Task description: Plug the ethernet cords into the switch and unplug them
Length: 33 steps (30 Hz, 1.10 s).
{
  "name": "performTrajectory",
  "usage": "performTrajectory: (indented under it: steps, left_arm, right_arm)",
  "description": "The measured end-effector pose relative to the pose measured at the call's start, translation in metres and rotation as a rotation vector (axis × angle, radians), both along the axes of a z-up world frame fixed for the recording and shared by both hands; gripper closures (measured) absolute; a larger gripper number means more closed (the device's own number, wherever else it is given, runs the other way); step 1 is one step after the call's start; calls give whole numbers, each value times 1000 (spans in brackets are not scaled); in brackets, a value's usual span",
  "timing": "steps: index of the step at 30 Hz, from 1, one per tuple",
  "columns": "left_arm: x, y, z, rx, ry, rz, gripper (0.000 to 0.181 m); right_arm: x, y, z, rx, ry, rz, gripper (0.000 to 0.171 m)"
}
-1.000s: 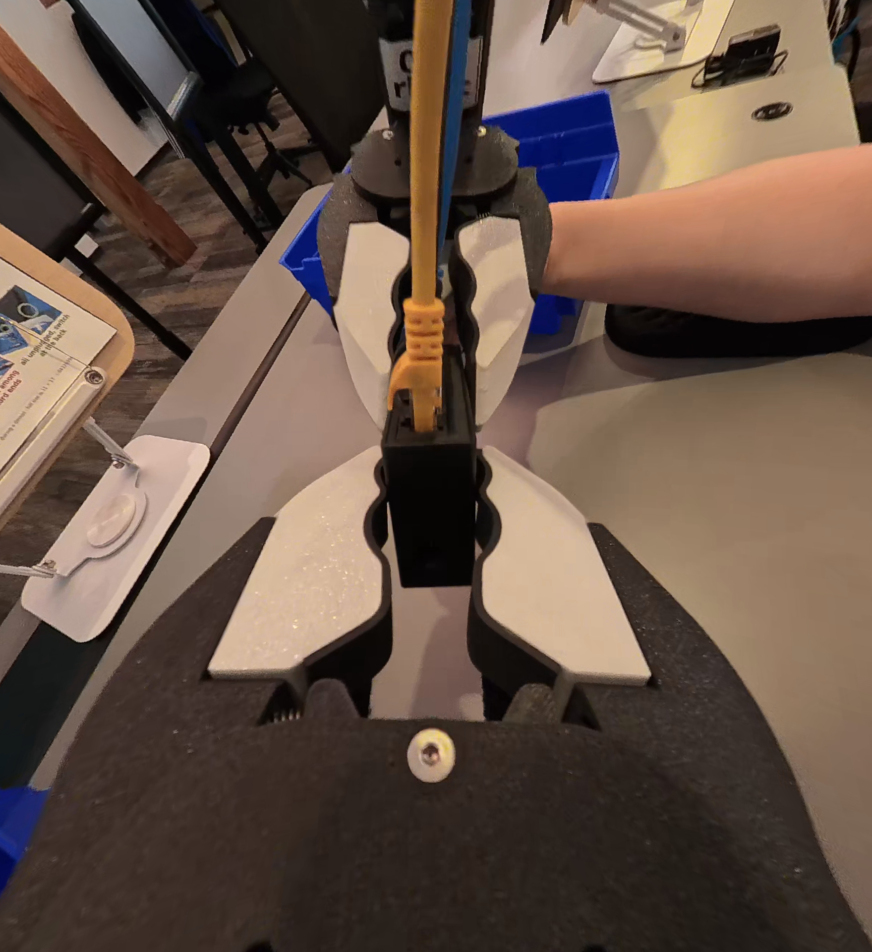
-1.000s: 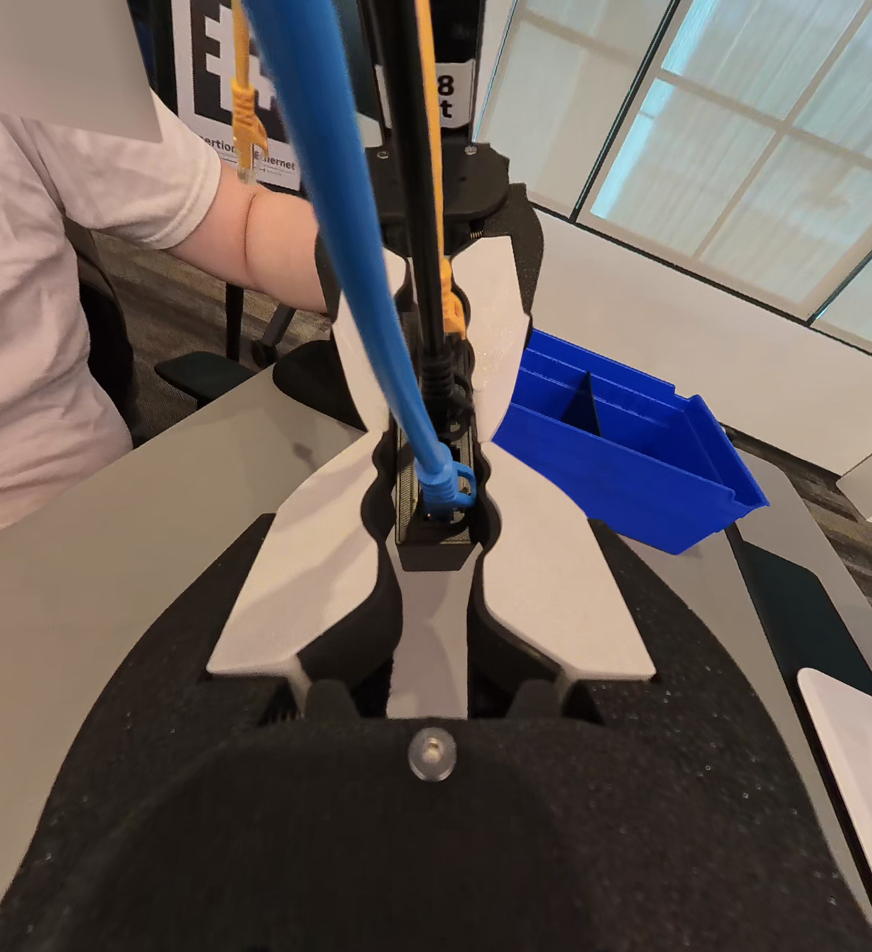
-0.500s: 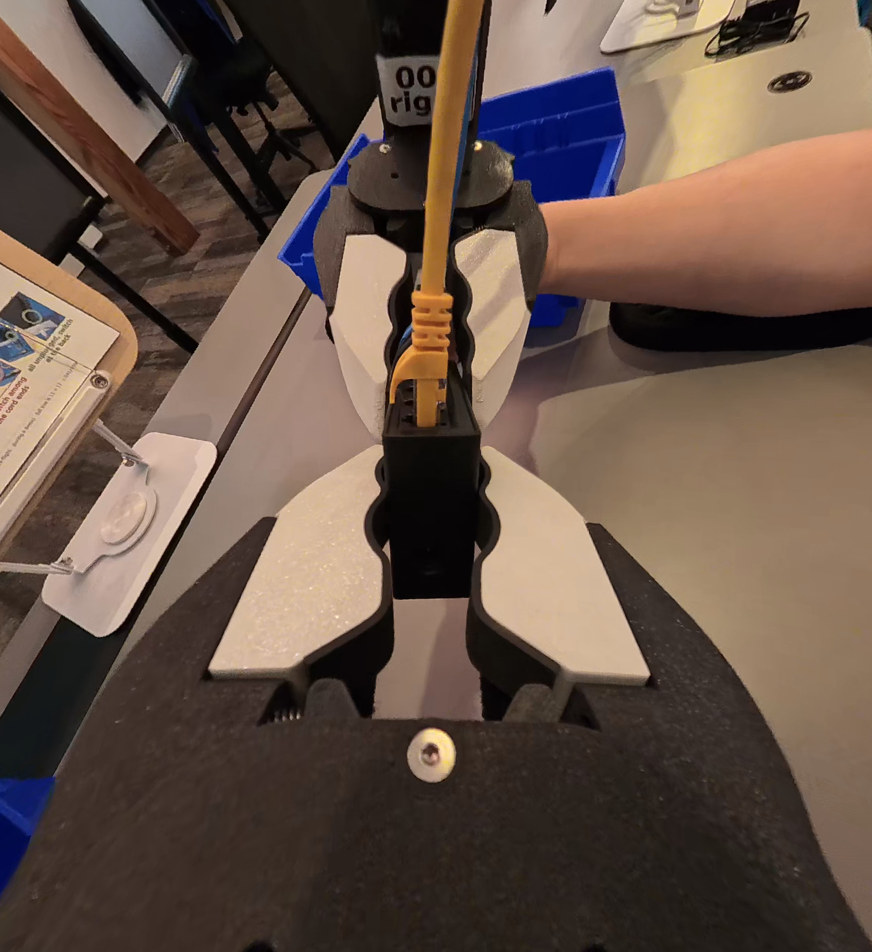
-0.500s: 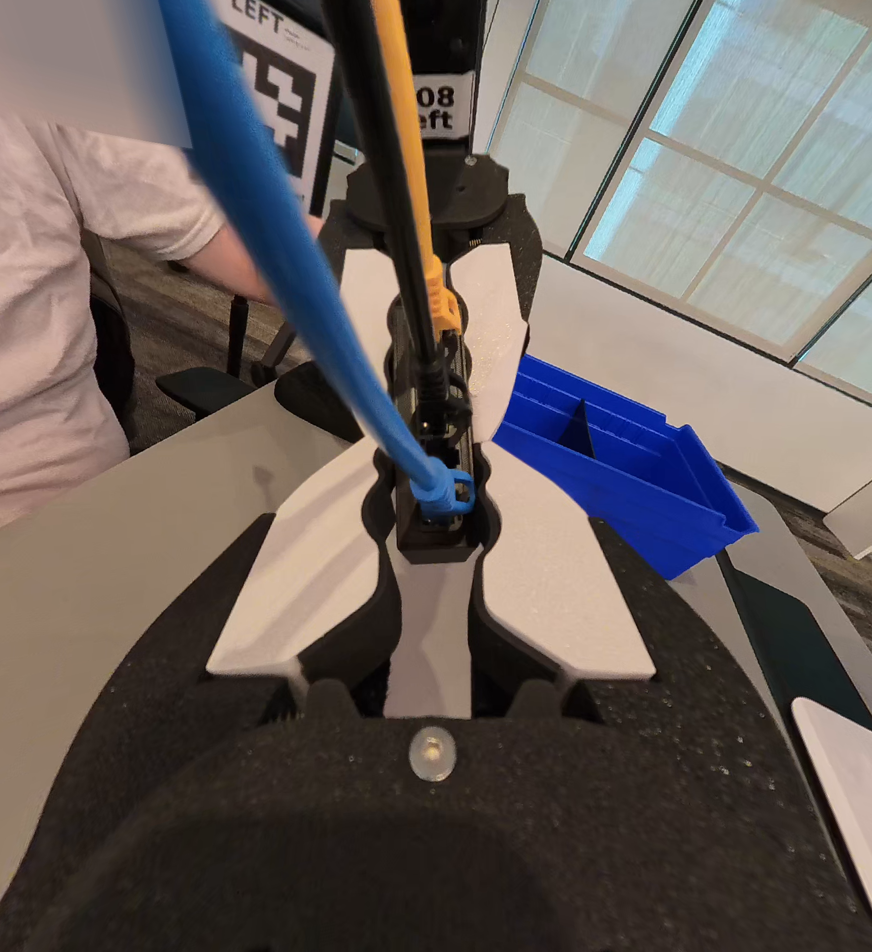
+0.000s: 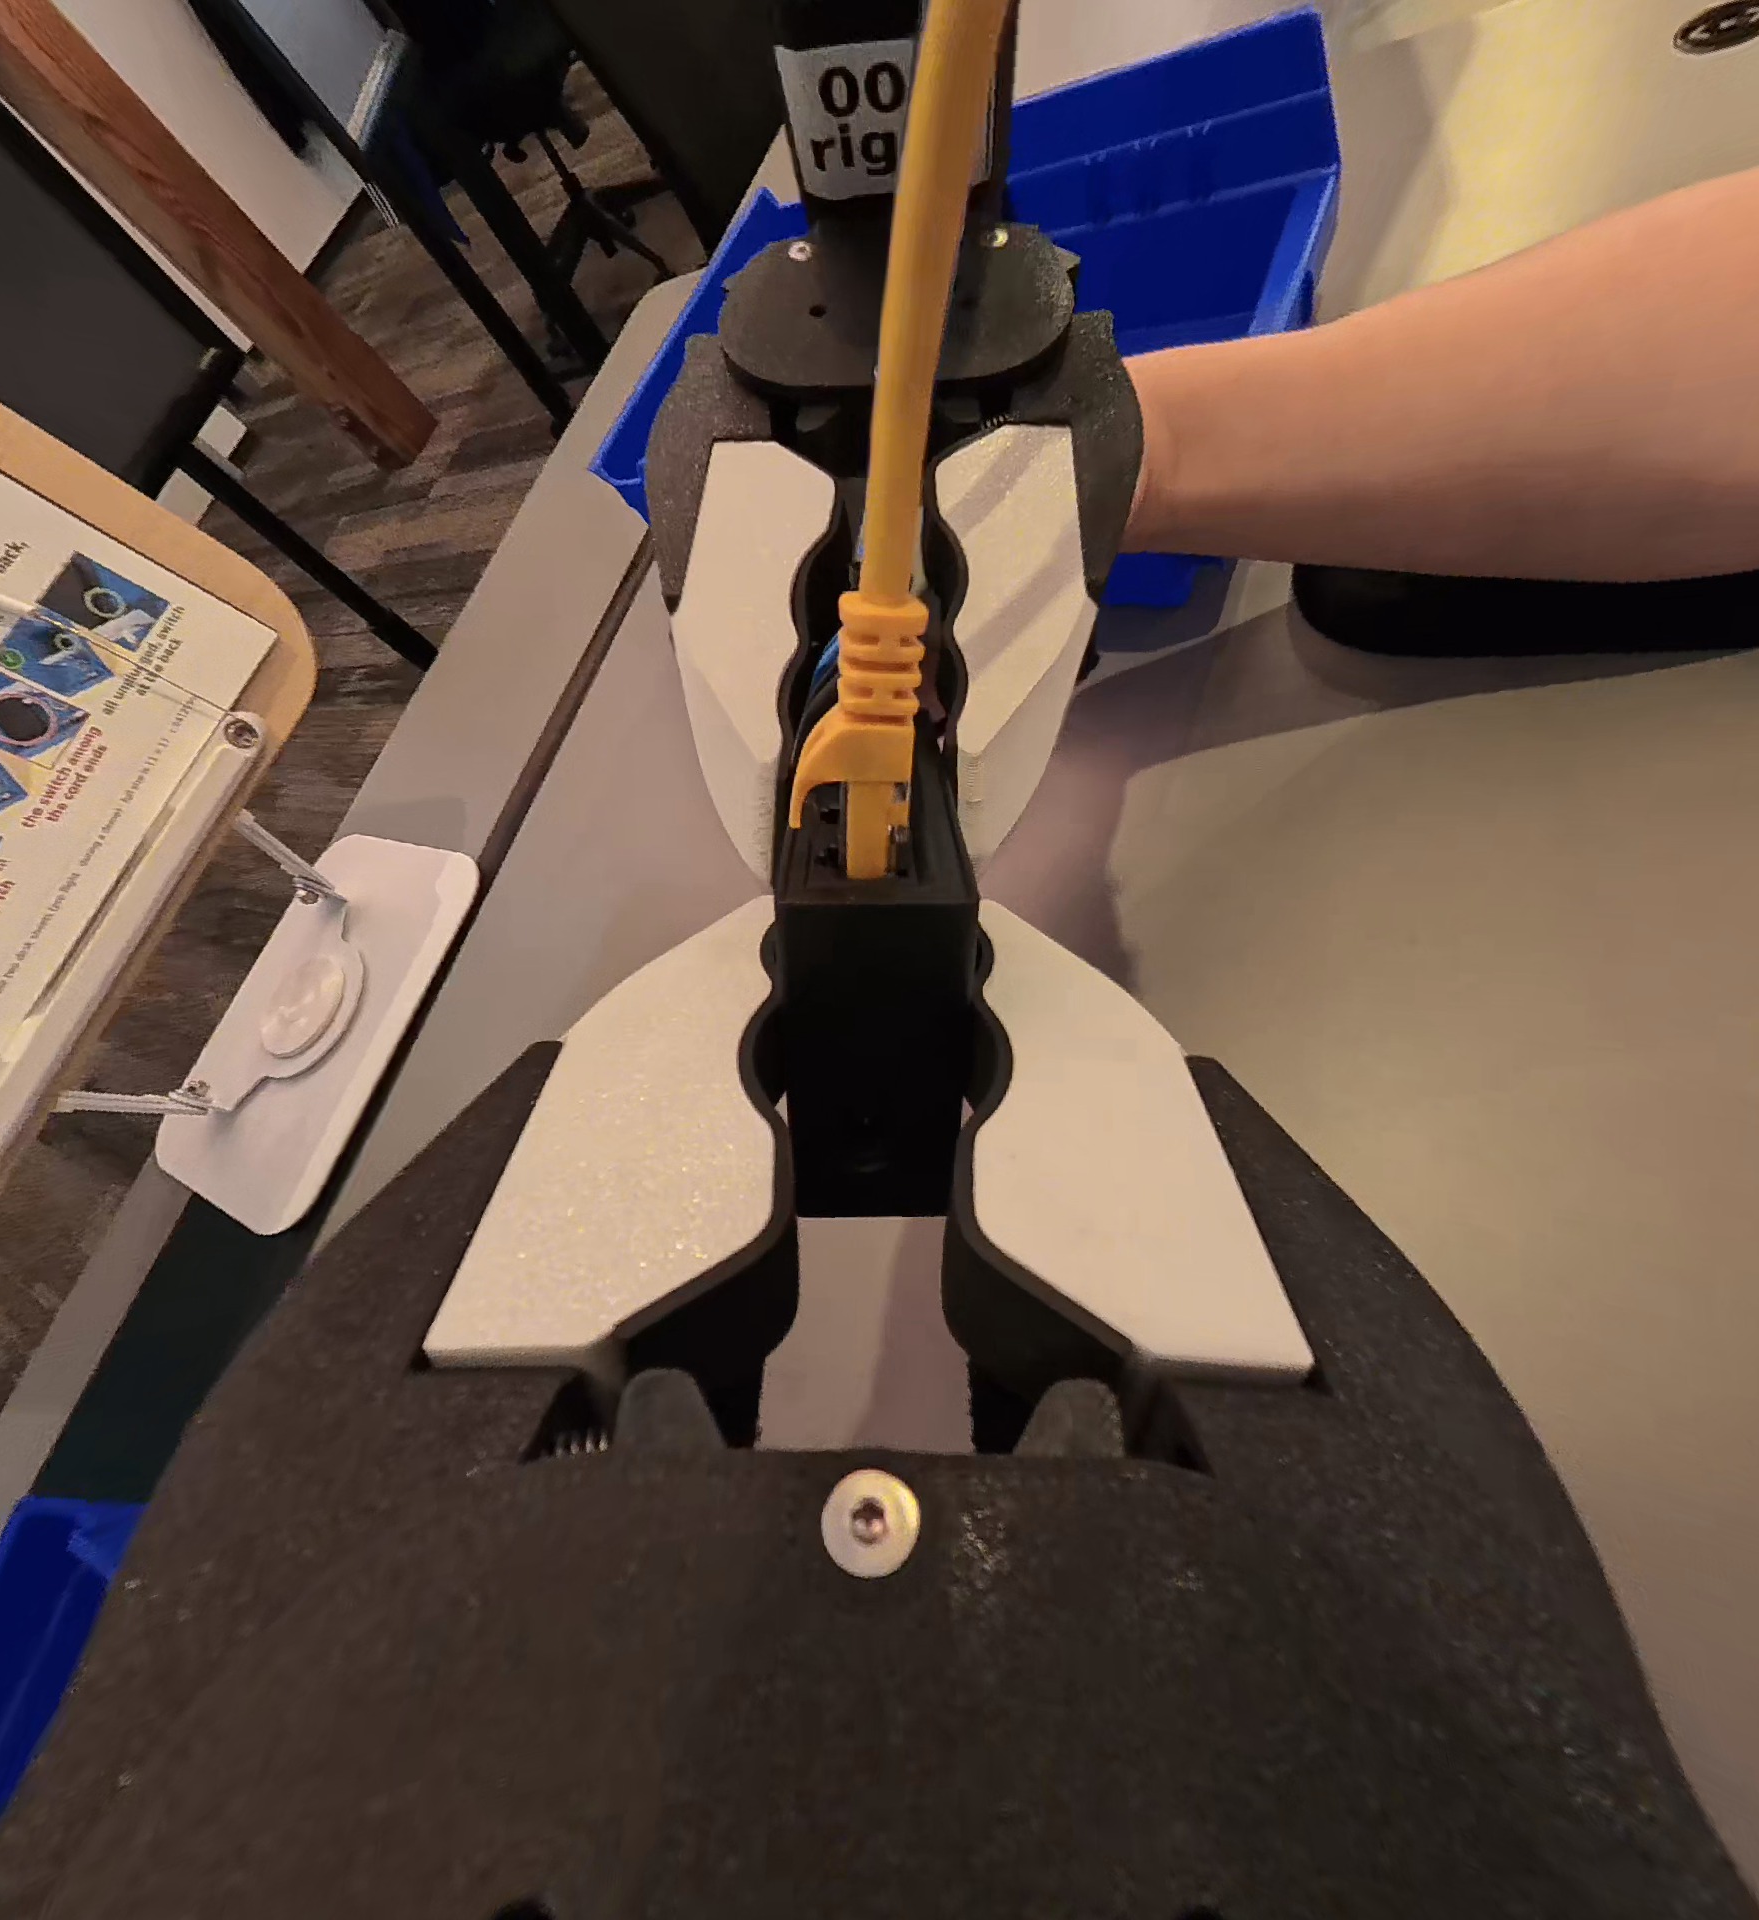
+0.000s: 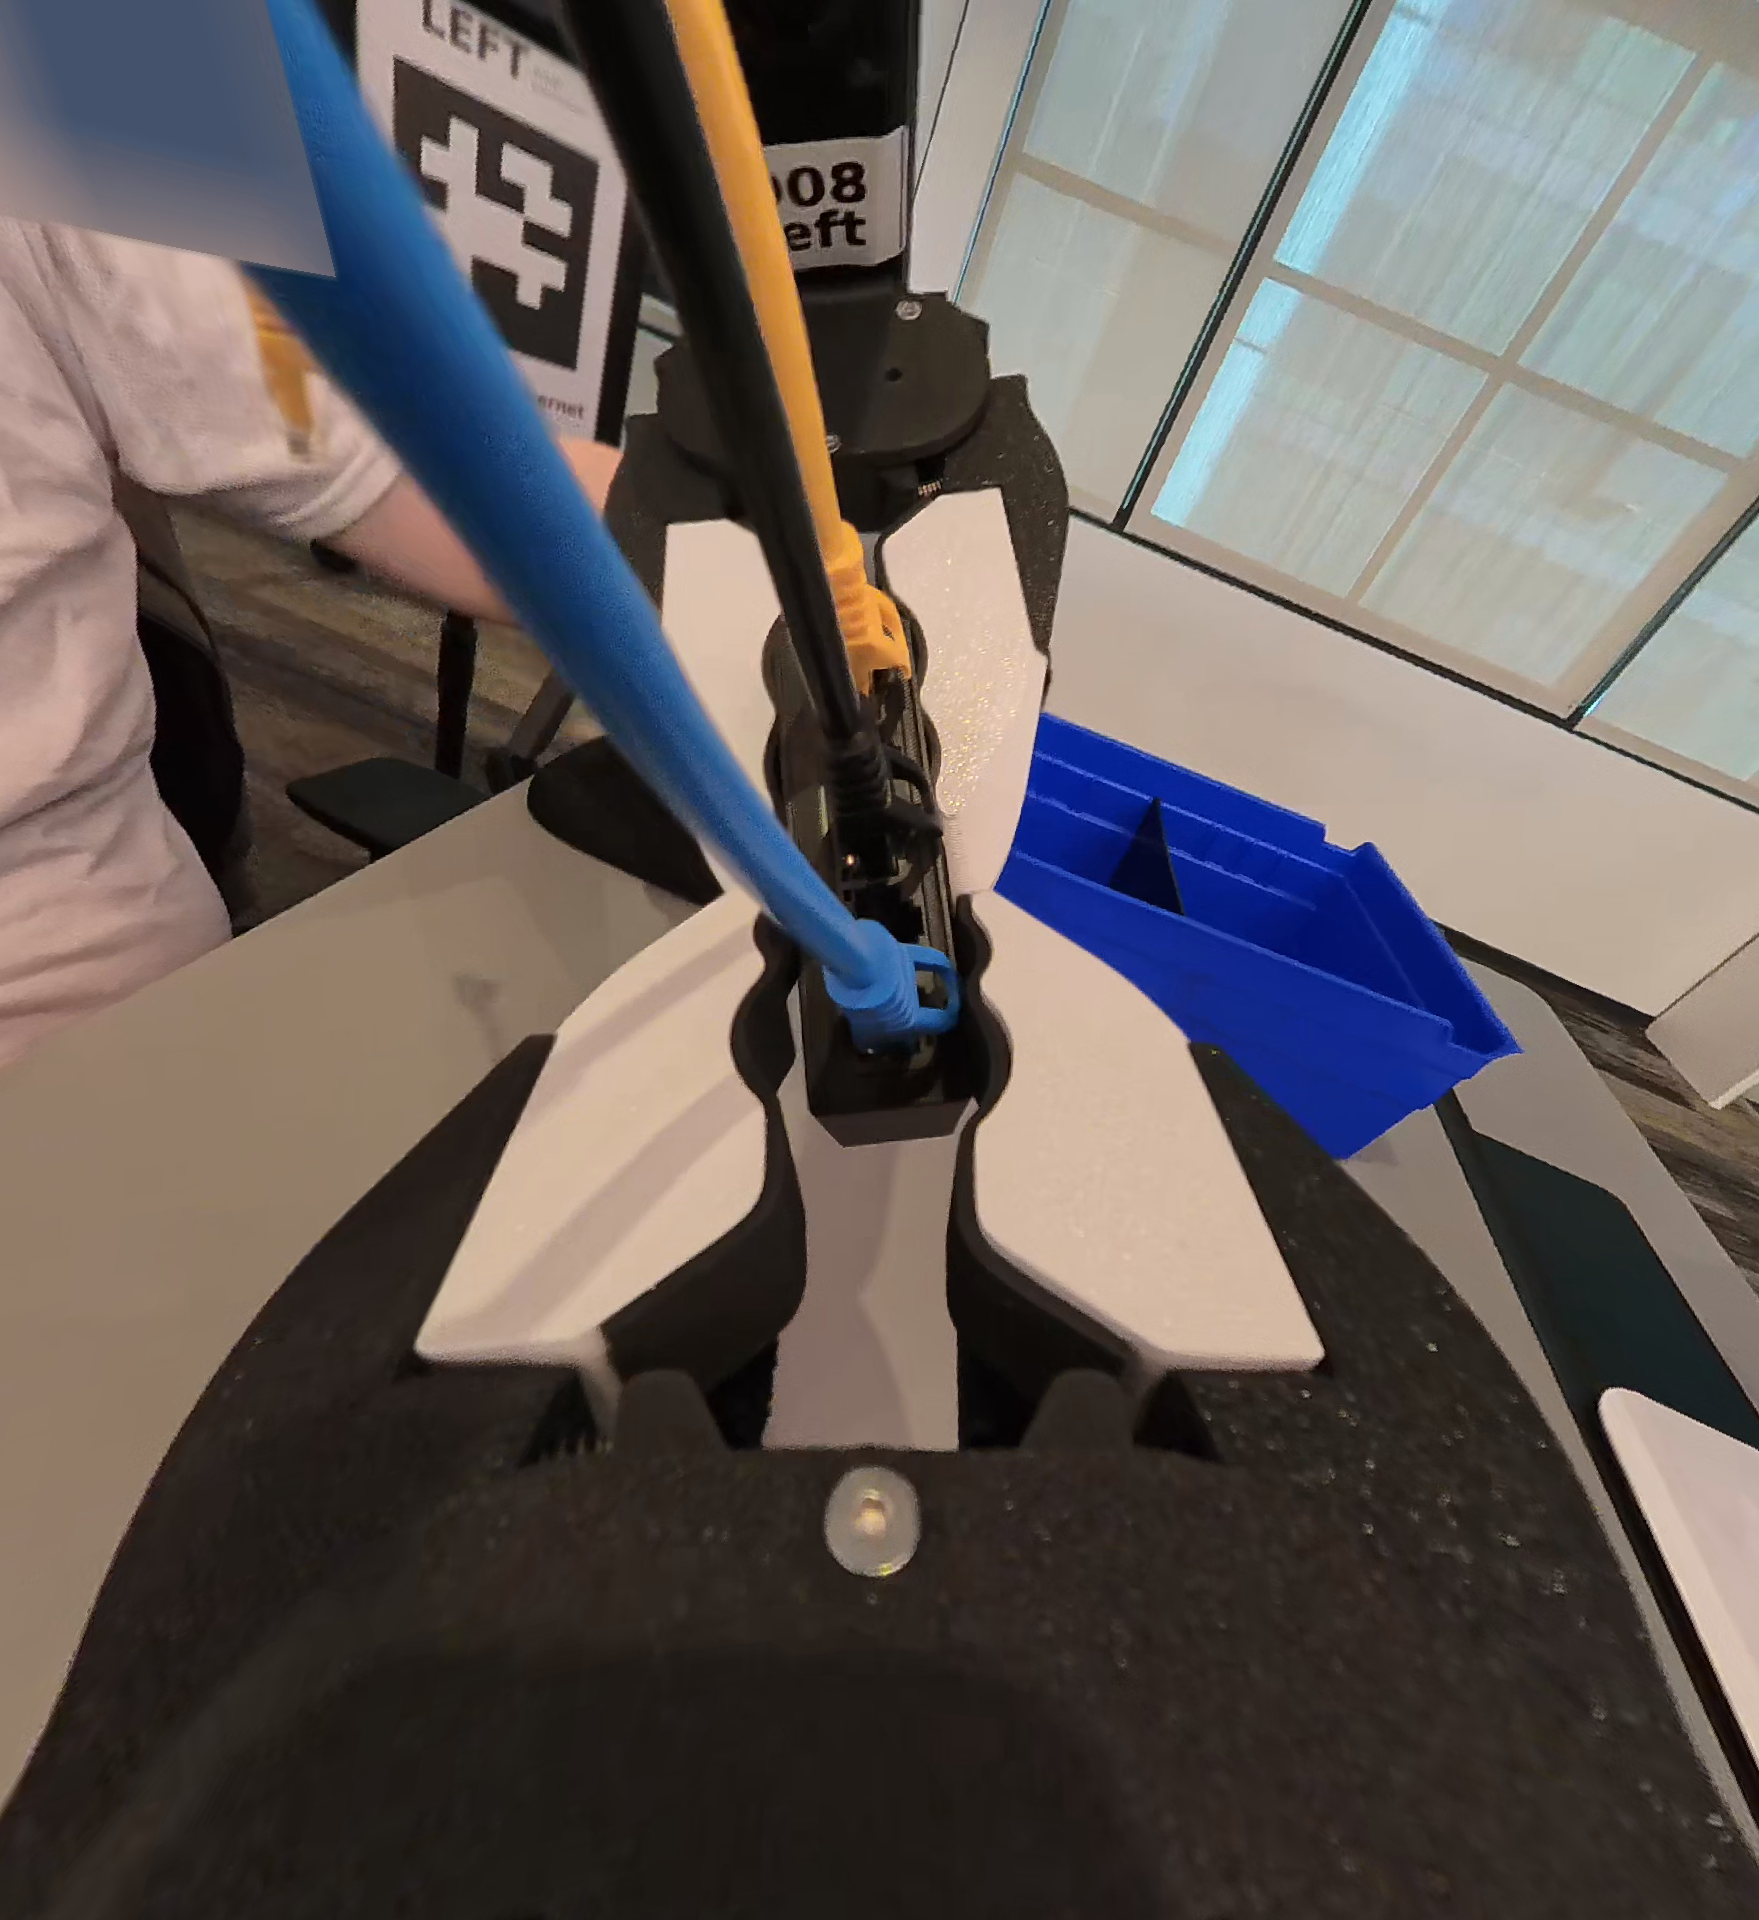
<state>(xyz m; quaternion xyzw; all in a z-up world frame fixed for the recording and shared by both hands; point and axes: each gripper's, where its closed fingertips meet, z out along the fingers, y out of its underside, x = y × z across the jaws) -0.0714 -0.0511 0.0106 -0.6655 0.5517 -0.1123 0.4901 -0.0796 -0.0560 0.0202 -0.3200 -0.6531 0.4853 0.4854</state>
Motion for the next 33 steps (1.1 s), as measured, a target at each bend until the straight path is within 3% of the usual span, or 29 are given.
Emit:
performTrajectory:
  steps: [5, 11, 19, 23, 27, 33]
  left_arm:
    - [-14, 13, 7, 108, 81, 61, 152]
    - [-41, 30, 19, 132, 84, 141, 153]
    - [-68, 56, 43, 234, 91, 233, 153]
    - [-73, 68, 48, 298, 118, 253, 153]
    - [-71, 81, 51, 333, 126, 272, 152]
    - [-53, 82, 58, 317, 28, 224, 152]
  right_arm:
    - [4, 24, 13, 26, 48, -162, 132]
    - [12, 45, 45, 37, 79, -358, 132]
    - [34, 65, 53, 207, -86, -603, 129]
    - [56, 56, 66, 35, -170, -581, 148]
    - [68, 42, 90, -84, -176, -643, 149]
    - [55, 20, 95, -12, -220, -664, 154]
